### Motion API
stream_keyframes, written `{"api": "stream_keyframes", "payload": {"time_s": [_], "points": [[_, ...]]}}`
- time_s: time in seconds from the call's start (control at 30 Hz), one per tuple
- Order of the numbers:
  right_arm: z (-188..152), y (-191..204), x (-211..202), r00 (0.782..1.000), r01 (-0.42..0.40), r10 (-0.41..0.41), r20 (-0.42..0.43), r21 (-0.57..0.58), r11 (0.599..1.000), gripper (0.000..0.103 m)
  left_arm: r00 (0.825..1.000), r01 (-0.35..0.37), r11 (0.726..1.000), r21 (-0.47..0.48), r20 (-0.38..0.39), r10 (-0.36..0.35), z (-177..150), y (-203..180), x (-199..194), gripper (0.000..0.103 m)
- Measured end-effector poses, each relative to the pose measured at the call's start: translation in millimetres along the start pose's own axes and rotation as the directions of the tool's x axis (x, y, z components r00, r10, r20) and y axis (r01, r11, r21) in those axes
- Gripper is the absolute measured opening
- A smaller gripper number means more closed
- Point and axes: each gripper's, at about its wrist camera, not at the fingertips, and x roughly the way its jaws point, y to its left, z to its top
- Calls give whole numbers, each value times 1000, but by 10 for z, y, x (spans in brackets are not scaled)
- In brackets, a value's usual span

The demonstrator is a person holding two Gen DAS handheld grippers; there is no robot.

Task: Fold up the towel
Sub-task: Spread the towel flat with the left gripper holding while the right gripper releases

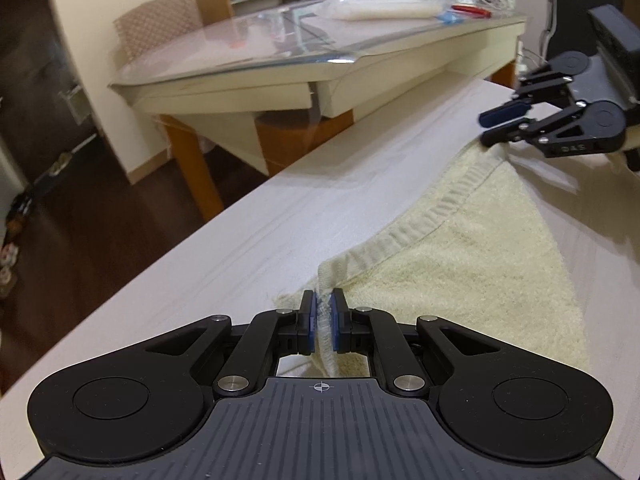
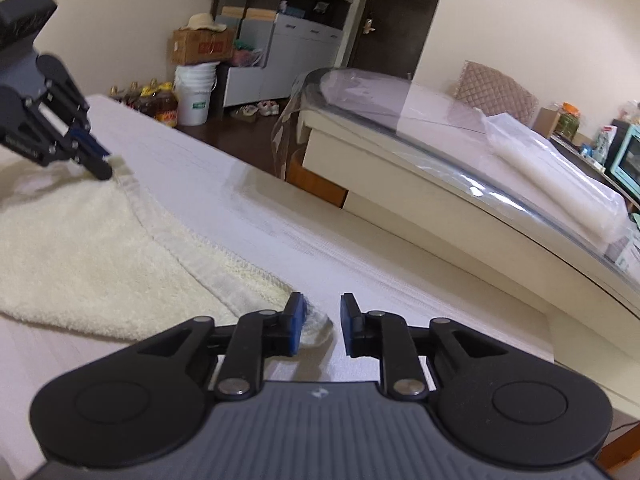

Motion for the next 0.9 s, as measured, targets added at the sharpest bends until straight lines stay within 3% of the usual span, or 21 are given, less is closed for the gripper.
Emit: {"api": "stream_keyframes", "payload": {"time_s": [0.4,0.9], "points": [[-149,137,-455,1000,-11,10,12,59,998,38,998,-60,998,6,30,60,62,-290,-303,8],[-199,273,-899,999,-1,-3,47,86,996,43,996,-26,999,46,87,22,54,-787,-751,8]]}}
